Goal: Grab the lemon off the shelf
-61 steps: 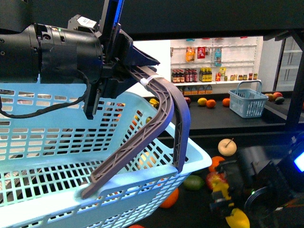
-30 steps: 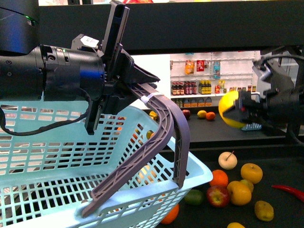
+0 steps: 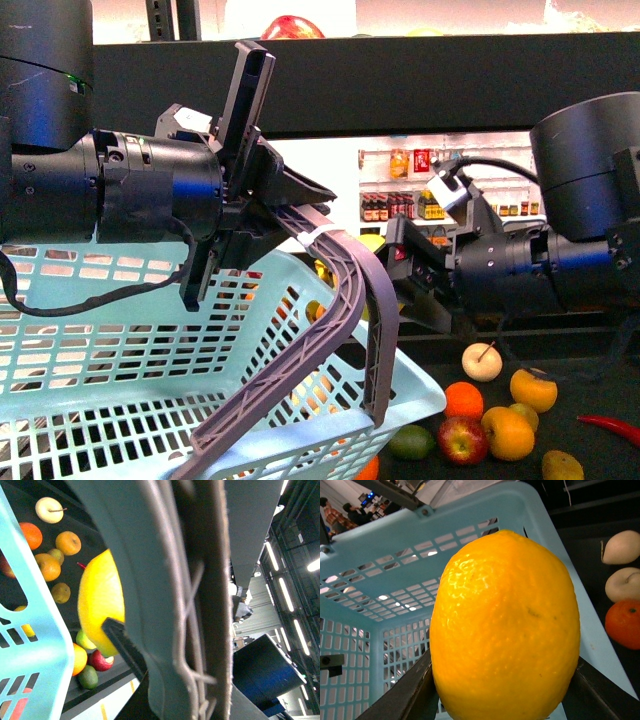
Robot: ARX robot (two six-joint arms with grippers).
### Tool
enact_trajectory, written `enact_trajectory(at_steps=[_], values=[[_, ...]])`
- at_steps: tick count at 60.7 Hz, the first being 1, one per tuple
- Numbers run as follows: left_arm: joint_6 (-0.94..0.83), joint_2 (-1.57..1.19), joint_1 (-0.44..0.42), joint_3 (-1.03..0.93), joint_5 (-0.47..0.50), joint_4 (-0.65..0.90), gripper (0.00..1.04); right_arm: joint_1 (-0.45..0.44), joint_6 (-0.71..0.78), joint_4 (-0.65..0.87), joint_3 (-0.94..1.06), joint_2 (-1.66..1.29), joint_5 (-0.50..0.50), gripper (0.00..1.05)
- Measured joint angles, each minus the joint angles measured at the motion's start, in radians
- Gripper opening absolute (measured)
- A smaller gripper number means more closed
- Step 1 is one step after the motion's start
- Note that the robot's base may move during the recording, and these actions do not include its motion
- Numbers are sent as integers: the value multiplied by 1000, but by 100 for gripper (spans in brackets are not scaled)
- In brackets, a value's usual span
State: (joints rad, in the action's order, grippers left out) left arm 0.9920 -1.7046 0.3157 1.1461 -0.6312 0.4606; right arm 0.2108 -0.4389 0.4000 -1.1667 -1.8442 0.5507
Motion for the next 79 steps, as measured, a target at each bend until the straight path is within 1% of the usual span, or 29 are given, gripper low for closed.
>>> enact_trajectory(at_steps=[12, 15, 17, 18, 19, 20, 25, 31, 33, 39, 43, 51, 55, 61, 66, 70, 79], values=[[0, 0, 0, 0, 0, 0, 8, 40, -10, 18, 2, -51, -11, 57], [0, 0, 0, 0, 0, 0, 8, 47, -9, 5, 2, -64, -27, 57], [0, 0, 0, 0, 0, 0, 8, 48, -5, 3, 2, -70, -35, 61], [0, 0, 0, 0, 0, 0, 8, 48, -2, 2, 2, -75, -38, 66], [0, 0, 0, 0, 0, 0, 8, 48, -2, 3, 2, -76, -38, 67], [0, 0, 0, 0, 0, 0, 8, 48, 1, 3, 2, -80, -40, 71], [0, 0, 0, 0, 0, 0, 8, 47, 8, 7, 2, -86, -47, 81], [0, 0, 0, 0, 0, 0, 8, 34, 9, 28, 1, -85, -47, 96], [-2, 0, 0, 0, 2, 0, 8, 30, 9, 34, 1, -85, -47, 98], [3, 0, 0, 0, -3, -1, 8, 6, 12, 40, -9, -79, -55, 97], [4, -1, 0, 0, -1, -1, 8, -25, 19, 46, -27, -77, -64, 97], [0, -1, 0, 0, 0, -1, 8, -94, 82, 34, -85, -77, -133, 97], [1, -1, 0, 0, 0, -1, 8, -129, 137, 15, -117, -81, -188, 97], [0, -1, 0, 0, 0, -1, 8, -183, 332, -24, -168, -147, -324, 97], [1, -1, 2, 0, -3, -1, 8, -196, 466, -43, -177, -262, -399, 97], [1, -1, 2, 0, -3, -1, 8, -200, 520, -51, -179, -346, -444, 97], [0, -1, 2, 0, 2, -1, 8, -207, 561, -65, -207, -509, -518, 97]])
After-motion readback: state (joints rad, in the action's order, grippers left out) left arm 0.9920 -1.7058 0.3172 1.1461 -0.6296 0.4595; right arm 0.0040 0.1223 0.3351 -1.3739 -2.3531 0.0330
